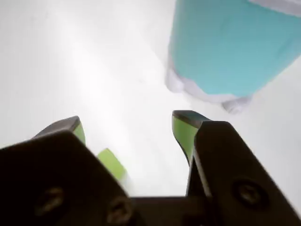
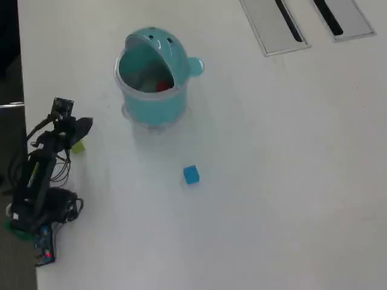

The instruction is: Grasp RGB lego blocks and put them in the bin one by one.

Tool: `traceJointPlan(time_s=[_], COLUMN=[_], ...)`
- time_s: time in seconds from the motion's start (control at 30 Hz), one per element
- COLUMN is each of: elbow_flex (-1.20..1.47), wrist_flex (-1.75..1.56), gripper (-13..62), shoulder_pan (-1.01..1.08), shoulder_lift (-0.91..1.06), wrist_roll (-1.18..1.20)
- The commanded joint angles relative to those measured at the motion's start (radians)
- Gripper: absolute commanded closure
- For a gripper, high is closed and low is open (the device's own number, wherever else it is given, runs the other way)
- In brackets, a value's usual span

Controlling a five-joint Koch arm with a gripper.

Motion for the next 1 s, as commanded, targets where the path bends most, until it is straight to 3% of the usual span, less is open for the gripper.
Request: traceJointPlan(time_s=[0.0,0.17,0.37,0.97], elbow_flex=[-0.092,-0.149,-0.146,-0.008], wrist_flex=[0.038,0.161,0.318,0.014], gripper=[15.2,15.3,15.6,15.9], shoulder_pan=[-0.008,-0.008,-0.218,-0.229], shoulder_lift=[0.074,0.074,0.061,-0.273], wrist_roll=[0.008,0.000,-0.077,-0.227])
